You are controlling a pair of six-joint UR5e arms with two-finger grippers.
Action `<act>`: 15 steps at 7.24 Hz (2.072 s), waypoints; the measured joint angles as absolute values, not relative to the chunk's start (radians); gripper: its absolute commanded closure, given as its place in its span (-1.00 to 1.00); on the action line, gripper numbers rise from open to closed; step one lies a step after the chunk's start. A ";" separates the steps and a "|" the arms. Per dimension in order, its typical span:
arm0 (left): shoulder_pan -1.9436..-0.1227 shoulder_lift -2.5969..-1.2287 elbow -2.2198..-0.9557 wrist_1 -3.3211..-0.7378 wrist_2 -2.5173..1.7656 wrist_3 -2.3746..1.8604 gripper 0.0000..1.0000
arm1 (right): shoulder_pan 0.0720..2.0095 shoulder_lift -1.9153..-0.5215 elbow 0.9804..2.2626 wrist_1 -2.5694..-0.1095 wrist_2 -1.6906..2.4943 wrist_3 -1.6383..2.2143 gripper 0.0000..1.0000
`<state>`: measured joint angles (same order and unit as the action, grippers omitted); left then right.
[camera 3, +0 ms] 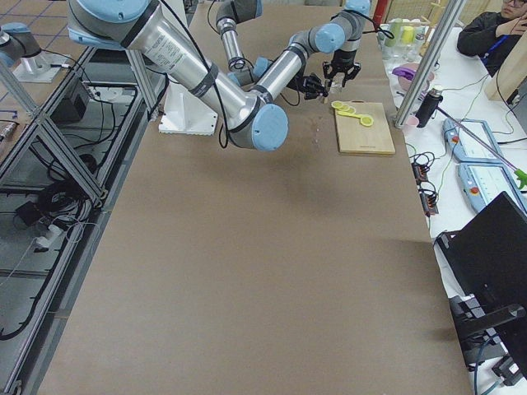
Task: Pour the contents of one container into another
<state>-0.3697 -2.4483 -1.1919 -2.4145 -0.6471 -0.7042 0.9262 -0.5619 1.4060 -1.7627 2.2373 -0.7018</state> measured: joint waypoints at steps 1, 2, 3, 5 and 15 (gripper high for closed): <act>-0.370 -2.448 -1.192 -2.414 -0.646 -0.704 1.00 | 0.910 -0.546 1.404 -1.805 2.207 -0.724 1.00; -0.370 -2.447 -1.192 -2.415 -0.646 -0.704 1.00 | 0.896 -0.532 1.401 -1.842 2.179 -0.744 1.00; -0.370 -2.447 -1.192 -2.414 -0.646 -0.704 1.00 | 0.882 -0.519 1.399 -1.875 2.153 -0.766 1.00; -0.370 -2.447 -1.192 -2.414 -0.645 -0.704 1.00 | 0.864 -0.485 1.373 -1.926 2.114 -0.802 1.00; -0.370 -2.447 -1.190 -2.412 -0.644 -0.703 1.00 | 0.816 -0.283 1.119 -2.066 1.956 -0.930 1.00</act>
